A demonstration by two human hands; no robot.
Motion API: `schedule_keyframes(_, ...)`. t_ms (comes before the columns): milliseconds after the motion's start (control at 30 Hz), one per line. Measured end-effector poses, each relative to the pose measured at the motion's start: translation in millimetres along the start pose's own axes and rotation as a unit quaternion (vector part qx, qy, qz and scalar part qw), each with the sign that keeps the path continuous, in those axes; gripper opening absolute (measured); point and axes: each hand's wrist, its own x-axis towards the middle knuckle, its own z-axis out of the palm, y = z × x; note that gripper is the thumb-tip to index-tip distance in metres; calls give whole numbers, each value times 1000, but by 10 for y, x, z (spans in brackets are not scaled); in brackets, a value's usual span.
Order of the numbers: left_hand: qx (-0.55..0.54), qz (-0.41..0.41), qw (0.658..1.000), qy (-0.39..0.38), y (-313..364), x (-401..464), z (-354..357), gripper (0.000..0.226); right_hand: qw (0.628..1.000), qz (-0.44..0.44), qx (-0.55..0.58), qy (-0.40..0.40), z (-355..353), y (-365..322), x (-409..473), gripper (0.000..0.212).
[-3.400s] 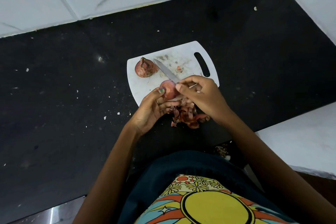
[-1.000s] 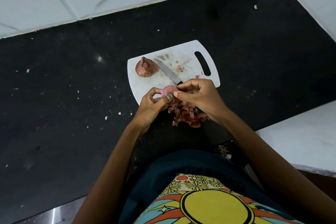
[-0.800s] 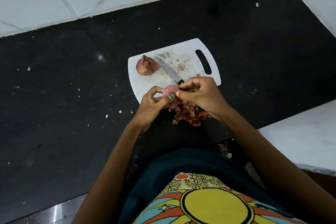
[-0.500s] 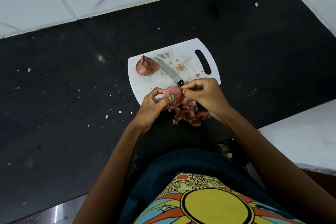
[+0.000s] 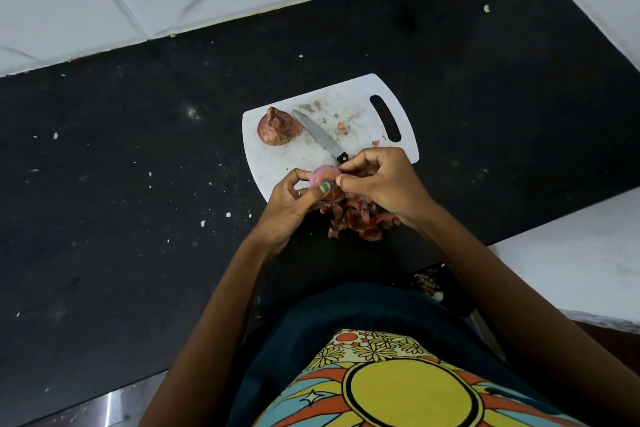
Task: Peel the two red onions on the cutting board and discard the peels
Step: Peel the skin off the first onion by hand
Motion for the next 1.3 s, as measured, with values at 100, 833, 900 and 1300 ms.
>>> schedule_keyframes(100,1,1,1000,2,-22,-3,-15,30,1000,1,0,-1,3,21,1,18)
schedule_keyframes(833,-7,9,999,30,-20,15,-2,30,993,-108,-38,5,65,13,-62,16)
schedule_keyframes(900,-1,9,999,32,-13,13,-3,31,991,-119,-53,16,74,31,-58,13)
schedule_keyframes(1300,-2,3,1000,20,-8,24,-2,36,997,38,57,-40,129,47,-12,10)
